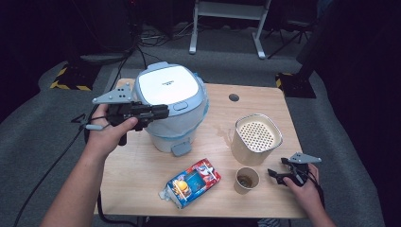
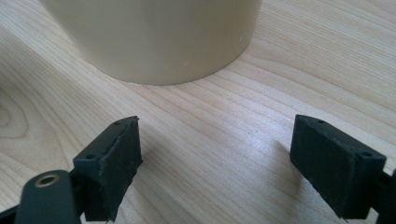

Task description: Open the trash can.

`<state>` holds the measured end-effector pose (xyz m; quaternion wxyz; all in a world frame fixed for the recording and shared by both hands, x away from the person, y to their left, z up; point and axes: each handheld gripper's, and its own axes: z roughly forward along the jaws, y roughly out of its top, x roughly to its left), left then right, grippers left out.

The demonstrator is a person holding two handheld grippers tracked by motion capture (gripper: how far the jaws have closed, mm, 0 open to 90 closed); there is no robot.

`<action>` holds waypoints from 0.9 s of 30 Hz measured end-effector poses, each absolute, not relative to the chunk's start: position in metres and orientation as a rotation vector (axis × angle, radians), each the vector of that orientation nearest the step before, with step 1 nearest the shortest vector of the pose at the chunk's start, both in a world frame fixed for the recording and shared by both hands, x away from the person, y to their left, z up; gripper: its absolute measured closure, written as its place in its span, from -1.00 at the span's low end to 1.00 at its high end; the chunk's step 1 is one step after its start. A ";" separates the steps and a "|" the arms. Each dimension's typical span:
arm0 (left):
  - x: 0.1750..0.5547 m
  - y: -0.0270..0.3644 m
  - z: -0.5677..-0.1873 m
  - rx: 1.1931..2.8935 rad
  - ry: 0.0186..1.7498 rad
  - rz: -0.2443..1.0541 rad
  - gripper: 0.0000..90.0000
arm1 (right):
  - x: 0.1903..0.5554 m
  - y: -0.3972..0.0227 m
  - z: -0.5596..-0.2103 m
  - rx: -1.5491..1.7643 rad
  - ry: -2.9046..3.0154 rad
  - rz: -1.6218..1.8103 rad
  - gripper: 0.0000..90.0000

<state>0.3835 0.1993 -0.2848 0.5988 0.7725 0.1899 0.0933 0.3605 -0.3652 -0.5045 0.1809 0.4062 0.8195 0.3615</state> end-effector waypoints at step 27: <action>0.413 0.152 -0.282 1.906 0.545 0.348 1.00 | 0.361 -0.365 -0.504 1.147 2.315 1.021 -0.64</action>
